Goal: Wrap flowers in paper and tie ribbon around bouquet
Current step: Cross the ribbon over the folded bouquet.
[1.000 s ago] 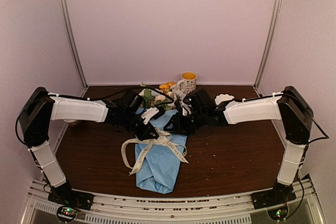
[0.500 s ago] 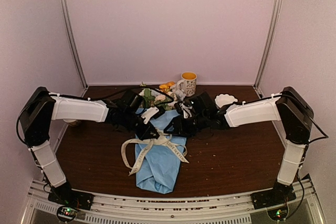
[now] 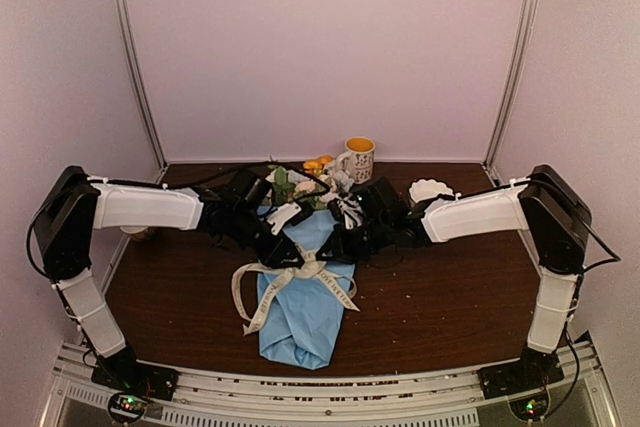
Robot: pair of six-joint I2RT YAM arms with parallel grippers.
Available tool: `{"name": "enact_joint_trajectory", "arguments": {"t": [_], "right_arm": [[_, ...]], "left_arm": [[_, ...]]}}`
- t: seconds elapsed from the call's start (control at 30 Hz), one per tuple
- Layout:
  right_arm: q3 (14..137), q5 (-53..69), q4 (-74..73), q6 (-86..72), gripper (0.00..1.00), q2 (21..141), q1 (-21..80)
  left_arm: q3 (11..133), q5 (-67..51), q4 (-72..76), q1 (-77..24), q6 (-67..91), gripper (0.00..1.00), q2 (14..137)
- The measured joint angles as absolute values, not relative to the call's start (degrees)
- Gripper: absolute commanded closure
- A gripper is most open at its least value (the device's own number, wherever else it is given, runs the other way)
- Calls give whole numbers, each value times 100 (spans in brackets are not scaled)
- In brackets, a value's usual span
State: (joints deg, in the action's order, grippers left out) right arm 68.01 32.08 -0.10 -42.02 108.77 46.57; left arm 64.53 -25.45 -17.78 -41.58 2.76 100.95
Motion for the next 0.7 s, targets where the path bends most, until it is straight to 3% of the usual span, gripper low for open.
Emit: {"name": "enact_joint_trajectory", "arguments": {"t": [0.13,0.3,0.6,0.63,0.7], "right_arm": [[6812,3146,-45,-4237,100,10960,4657],[6825,3107,-54,-4283,100,11104,4657],[6825,3103,-67,-4289,100,11124,4657],[6825,3103,-67,-4289,100,11124,4657],[6825,3103,-67,-4289,100,11124,4657]], "left_arm": [[6545,-2528,-2088,-4156,220,52,9741],[6759,-2171,-2193,-4156,110,52,9502],[7214,-1594,-2626,-4150,-89,48,10230],[7229,-1627,-2665,-4150,-121,53,10287],[7253,-1649,-2724,-4150,-163,77,10357]]}}
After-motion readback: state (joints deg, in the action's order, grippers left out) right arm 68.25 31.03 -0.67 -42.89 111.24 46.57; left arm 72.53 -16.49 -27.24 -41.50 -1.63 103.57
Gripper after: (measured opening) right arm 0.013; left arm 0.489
